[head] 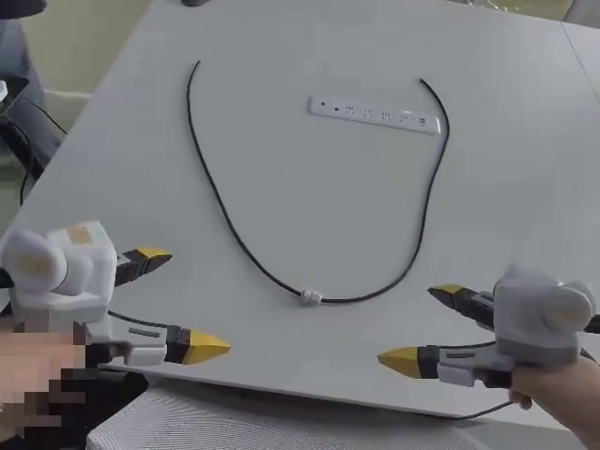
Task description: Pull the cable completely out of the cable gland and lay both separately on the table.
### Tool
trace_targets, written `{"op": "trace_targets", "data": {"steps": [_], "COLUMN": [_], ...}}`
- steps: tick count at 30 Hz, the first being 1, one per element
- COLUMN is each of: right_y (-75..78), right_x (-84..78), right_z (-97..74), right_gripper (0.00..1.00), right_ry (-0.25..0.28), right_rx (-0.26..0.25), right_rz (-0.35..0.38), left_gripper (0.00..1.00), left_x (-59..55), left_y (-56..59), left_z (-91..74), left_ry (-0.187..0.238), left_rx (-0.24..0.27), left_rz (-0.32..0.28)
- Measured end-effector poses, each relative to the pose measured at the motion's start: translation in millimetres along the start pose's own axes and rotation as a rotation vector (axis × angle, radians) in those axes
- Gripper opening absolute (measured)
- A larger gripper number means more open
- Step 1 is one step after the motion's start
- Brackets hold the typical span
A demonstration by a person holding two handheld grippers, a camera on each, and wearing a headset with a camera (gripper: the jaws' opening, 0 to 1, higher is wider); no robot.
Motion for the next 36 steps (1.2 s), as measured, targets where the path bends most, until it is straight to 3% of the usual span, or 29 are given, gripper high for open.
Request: {"op": "trace_targets", "data": {"steps": [7,27,36], "right_y": [0.5,17.7,20.8], "right_x": [8.6,33.4,41.9], "right_z": [14.7,58.8,82.2], "right_gripper": [0.82,0.71,0.66], "right_ry": [-0.038,-0.107,-0.154], "right_rx": [0.023,0.071,0.103], "right_rz": [-0.038,-0.111,-0.153], "left_gripper": [0.97,0.97,0.98], "left_x": [-2.4,-0.6,-5.5], "left_y": [0.1,-4.3,-3.9], "left_z": [1.8,9.6,12.4], "left_ry": [-0.016,0.004,0.0], "left_rx": [-0.004,-0.025,-0.027], "left_rz": [0.01,-0.013,-0.023]}}
Point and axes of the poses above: the centre of the closed fingertips' face, and the gripper's own axes: z roughly forward along the fingers, y roughly to its right, x roughly out of its top, the point moved 10 cm from there along -z, roughly backward along the fingers, and after that the axes turned 1 degree about x, right-handed, at the moved point
